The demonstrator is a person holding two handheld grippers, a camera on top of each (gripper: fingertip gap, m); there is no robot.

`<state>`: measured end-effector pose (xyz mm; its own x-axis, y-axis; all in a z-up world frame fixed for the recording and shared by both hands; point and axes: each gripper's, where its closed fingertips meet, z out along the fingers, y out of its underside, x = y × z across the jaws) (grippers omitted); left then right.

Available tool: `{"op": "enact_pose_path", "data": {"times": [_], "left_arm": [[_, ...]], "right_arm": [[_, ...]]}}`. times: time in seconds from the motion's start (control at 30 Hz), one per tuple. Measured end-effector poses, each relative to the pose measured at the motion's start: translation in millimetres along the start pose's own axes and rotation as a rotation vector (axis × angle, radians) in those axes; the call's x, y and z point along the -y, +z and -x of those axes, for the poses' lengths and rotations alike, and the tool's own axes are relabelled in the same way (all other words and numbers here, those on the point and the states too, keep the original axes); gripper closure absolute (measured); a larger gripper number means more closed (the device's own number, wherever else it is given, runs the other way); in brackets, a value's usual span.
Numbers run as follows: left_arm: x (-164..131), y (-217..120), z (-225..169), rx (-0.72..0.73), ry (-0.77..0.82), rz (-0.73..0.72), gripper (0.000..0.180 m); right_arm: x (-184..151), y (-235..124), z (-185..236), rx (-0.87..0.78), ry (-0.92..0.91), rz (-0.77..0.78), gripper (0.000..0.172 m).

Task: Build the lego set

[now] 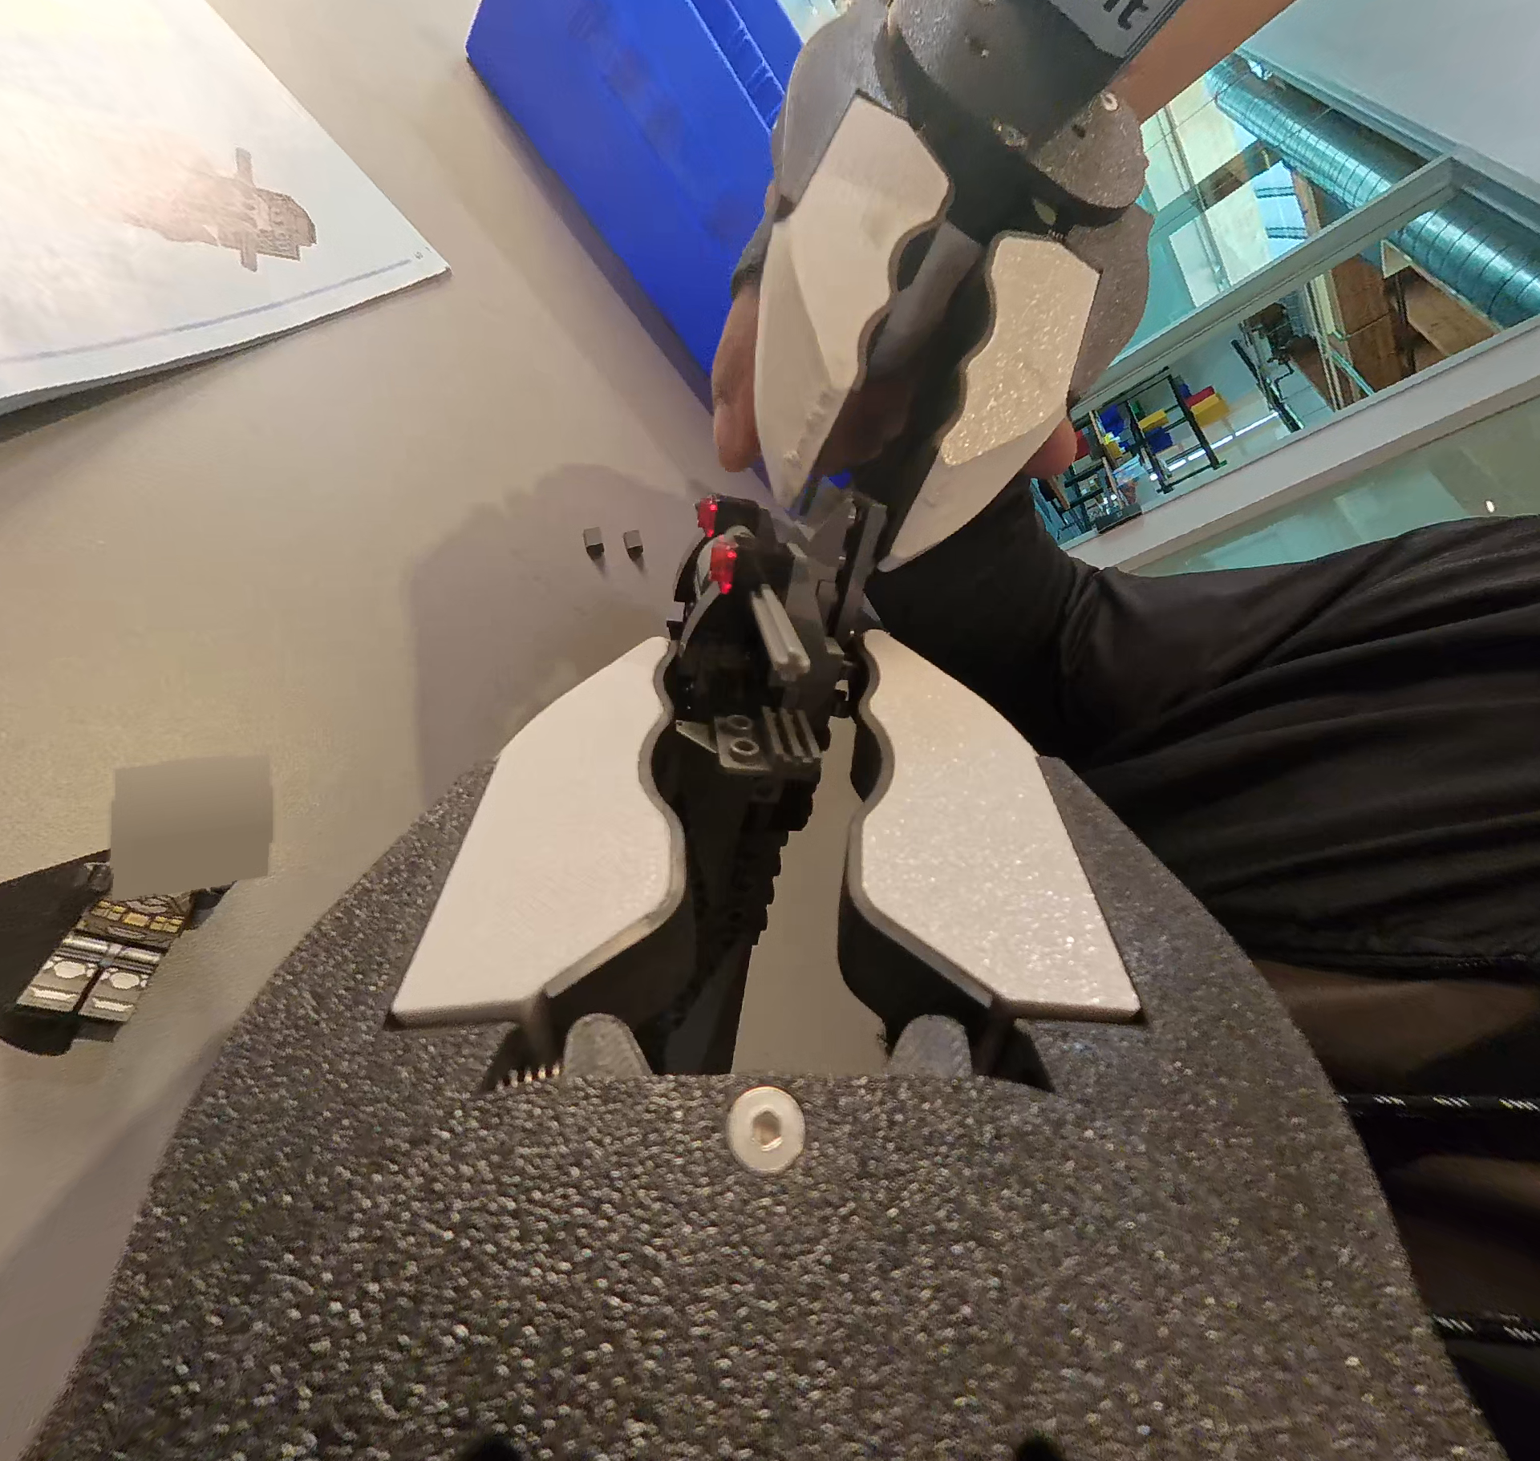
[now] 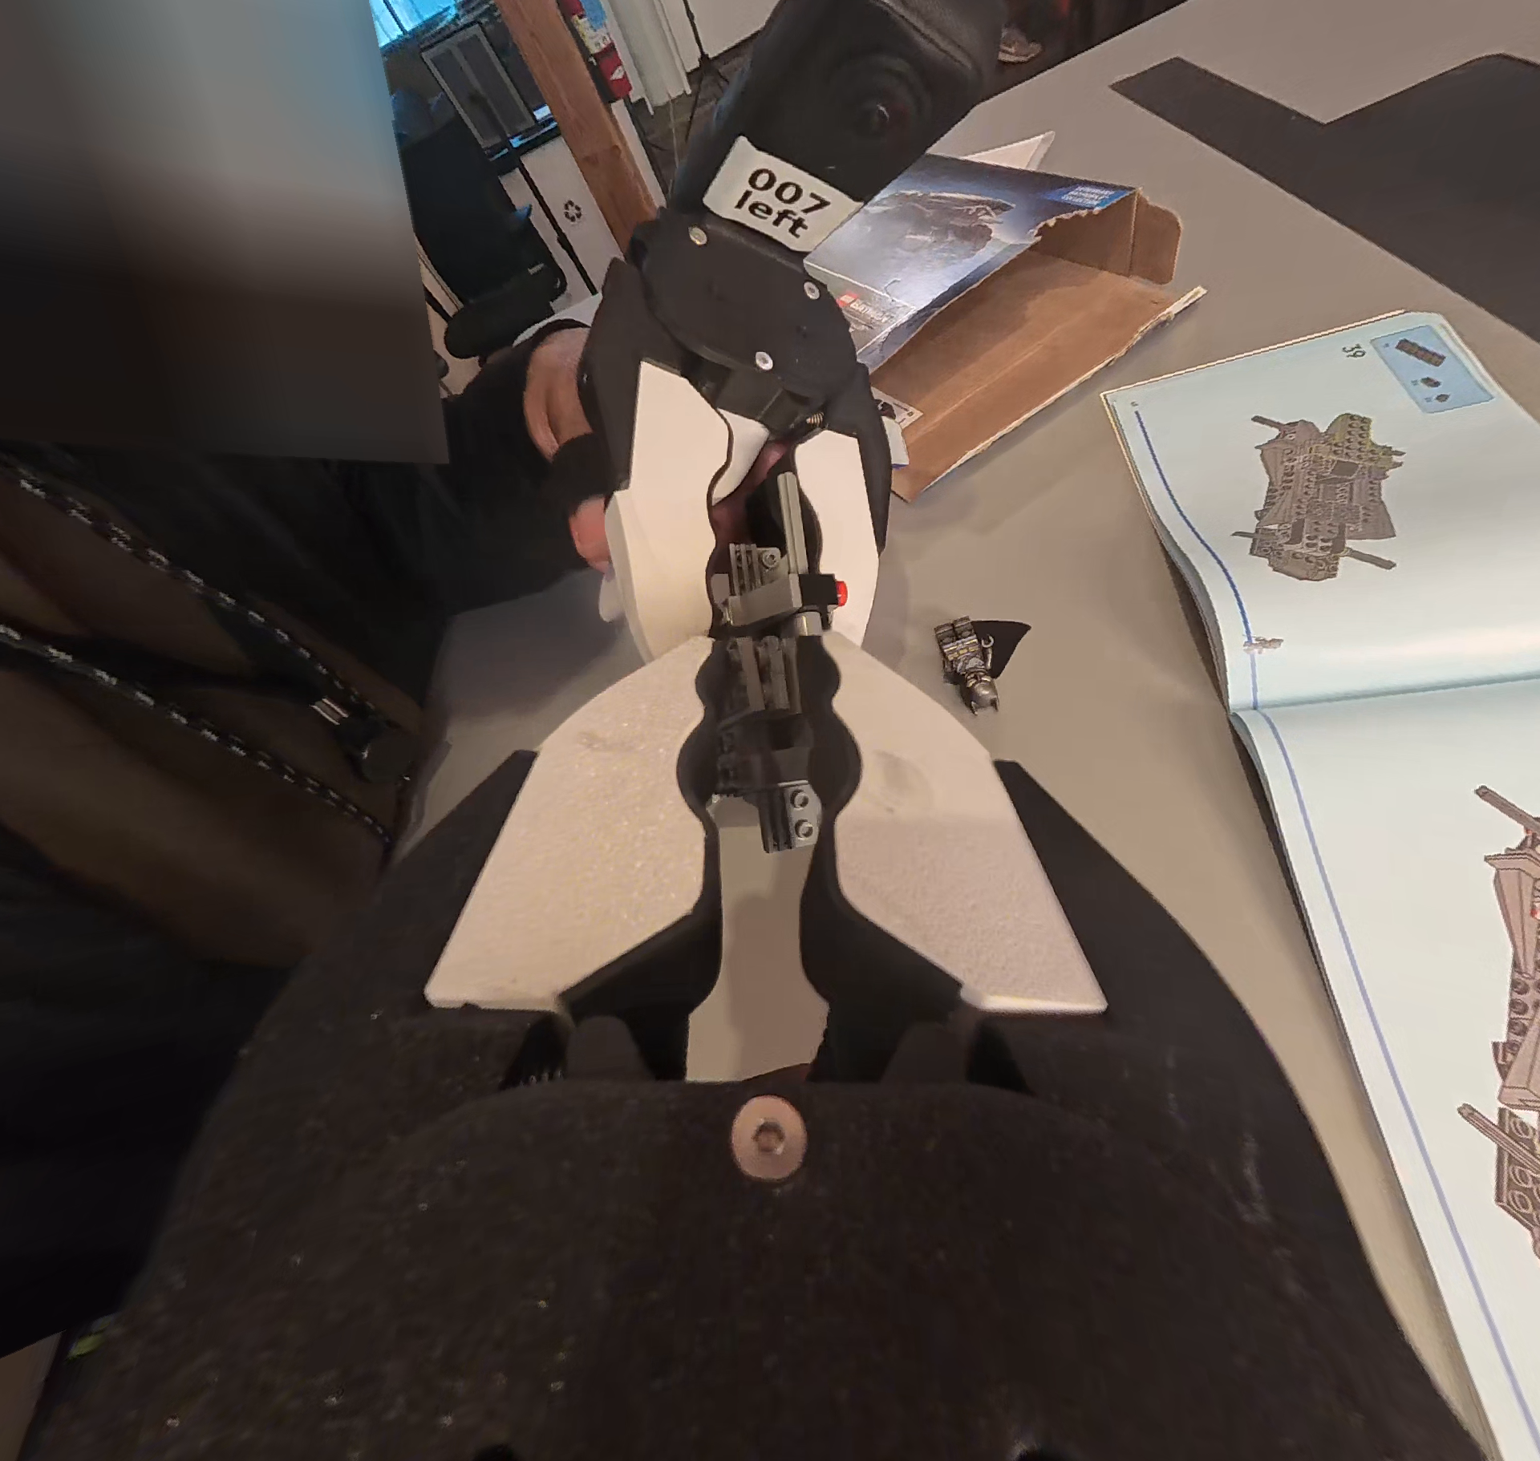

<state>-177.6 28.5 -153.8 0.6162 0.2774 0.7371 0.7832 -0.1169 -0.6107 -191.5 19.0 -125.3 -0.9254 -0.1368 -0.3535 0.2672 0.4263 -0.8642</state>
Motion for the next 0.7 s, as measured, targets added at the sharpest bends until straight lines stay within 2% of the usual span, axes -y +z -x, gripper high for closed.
{"op": "enact_pose_path", "data": {"times": [0.1, 0.7], "left_arm": [[-0.5, -0.2, 0.0, 0.000, 0.001, 0.002, 0.142], [0.3, -2.8, 2.2, 0.004, -0.003, -0.013, 0.143]], "right_arm": [[0.4, 1.3, 1.4, 0.011, -0.002, -0.008, 0.161], [2.6, 4.6, -1.1, 0.033, -0.010, -0.050, 0.161]]}}
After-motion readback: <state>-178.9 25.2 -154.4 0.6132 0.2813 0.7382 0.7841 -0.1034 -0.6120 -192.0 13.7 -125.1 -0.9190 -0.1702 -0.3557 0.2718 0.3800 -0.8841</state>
